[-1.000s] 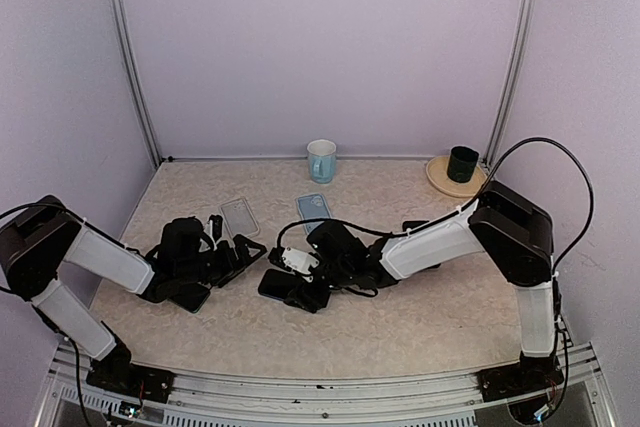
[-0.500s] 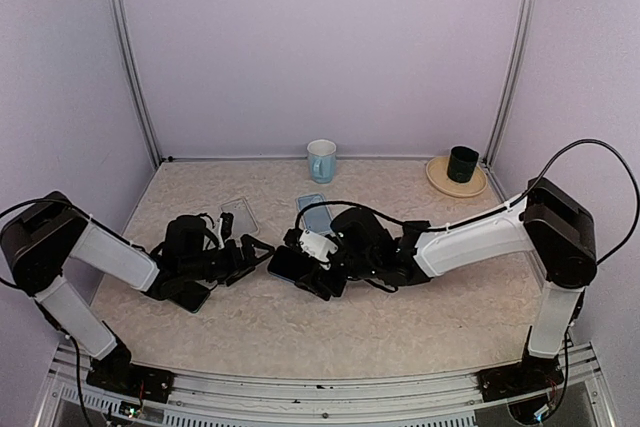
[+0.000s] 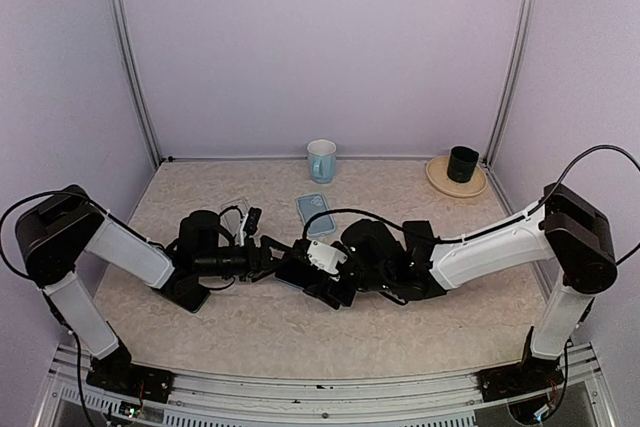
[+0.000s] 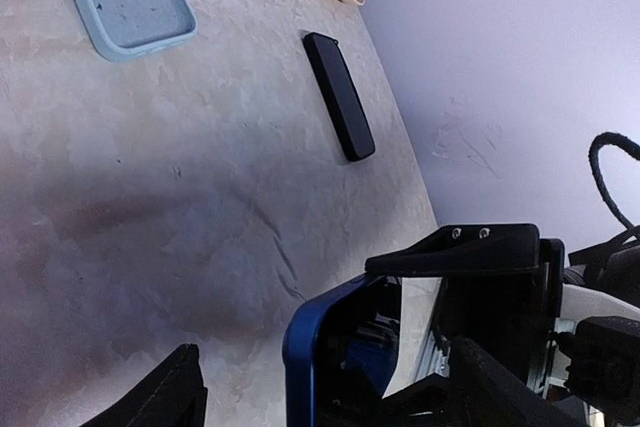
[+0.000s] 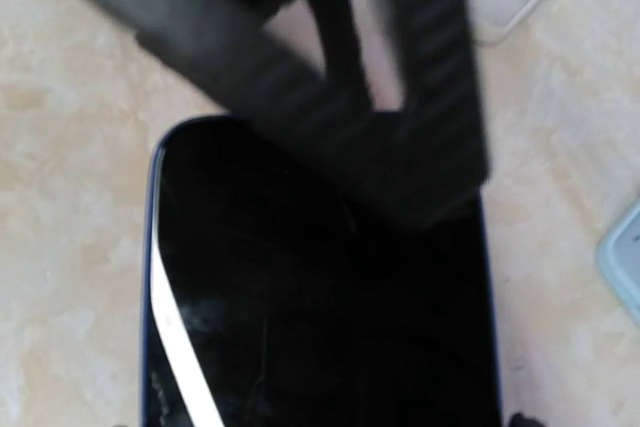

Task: Put the phone into the phone case
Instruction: Pass from the right arm to the left

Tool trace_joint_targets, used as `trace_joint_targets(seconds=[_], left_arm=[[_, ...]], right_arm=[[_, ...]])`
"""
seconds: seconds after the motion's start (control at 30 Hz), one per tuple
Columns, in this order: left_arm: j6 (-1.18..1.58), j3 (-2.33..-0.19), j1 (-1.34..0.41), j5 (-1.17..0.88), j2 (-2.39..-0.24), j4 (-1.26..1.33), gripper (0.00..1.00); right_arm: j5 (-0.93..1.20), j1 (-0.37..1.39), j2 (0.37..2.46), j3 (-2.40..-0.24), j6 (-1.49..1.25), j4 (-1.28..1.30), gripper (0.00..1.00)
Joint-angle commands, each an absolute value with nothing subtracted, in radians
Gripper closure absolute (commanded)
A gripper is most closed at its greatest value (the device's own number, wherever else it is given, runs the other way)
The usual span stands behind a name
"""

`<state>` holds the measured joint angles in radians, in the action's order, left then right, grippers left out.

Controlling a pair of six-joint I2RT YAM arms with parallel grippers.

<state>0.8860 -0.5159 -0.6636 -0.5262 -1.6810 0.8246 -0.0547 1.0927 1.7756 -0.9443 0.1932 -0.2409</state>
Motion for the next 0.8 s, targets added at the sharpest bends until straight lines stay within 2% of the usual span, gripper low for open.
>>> trace_joint_targets(seconds=[0.0,0.2,0.37,0.57,0.77], left_arm=[[0.911,-0.548,-0.674,-0.589,-1.698,0.907,0.22],[0.916,-0.574,-0.695,-0.608,-1.707,0.914,0.40],[0.915,-0.587,-0.705,-0.611,-1.714,0.914,0.61],[0.922,-0.592,-0.709,-0.604,-1.718,0.911,0.76],[0.923,-0.593,-0.709,-0.596,-1.724,0.910,0.99]], right_arm=[[-0.090,1.109,1.718,-0.925,0.207,-0.343,0.48],[-0.108,1.118,1.714,-0.912,0.214,-0.360,0.48],[-0.119,1.119,1.707,-0.901,0.215,-0.371,0.48],[-0.129,1.120,1.695,-0.890,0.216,-0.383,0.48],[-0.141,1.120,1.688,-0.887,0.218,-0.382,0.47]])
